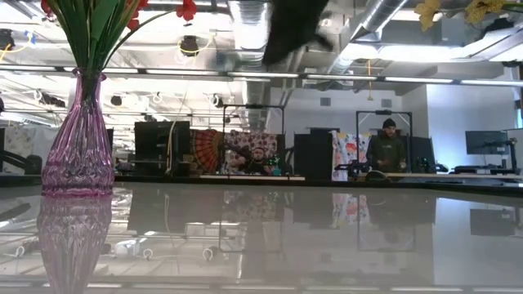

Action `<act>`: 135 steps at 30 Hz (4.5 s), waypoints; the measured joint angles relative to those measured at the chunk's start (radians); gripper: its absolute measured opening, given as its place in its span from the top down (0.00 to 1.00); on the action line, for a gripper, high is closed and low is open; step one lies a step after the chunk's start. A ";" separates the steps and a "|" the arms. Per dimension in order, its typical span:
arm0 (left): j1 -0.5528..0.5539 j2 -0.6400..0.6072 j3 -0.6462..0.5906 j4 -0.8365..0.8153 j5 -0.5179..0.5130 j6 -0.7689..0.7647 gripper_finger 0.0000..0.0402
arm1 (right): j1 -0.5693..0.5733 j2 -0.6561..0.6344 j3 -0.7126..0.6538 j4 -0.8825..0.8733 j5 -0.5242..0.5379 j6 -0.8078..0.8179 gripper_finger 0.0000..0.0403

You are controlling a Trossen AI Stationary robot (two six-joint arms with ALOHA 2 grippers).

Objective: Sort flowers into vase by color
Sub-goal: Put the white flower into the transparent vase

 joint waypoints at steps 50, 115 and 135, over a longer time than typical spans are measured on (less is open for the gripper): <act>0.001 0.220 0.000 0.108 -0.007 0.025 0.67 | 1.169 -0.057 -0.082 -0.724 1.147 1.301 0.96; -0.103 0.572 0.195 0.947 0.570 -0.018 0.67 | 0.037 -0.199 0.435 0.493 -0.345 -0.438 0.96; -0.149 0.562 0.194 0.902 0.584 -0.026 1.00 | 0.058 -0.191 0.436 0.379 -0.345 -0.405 0.73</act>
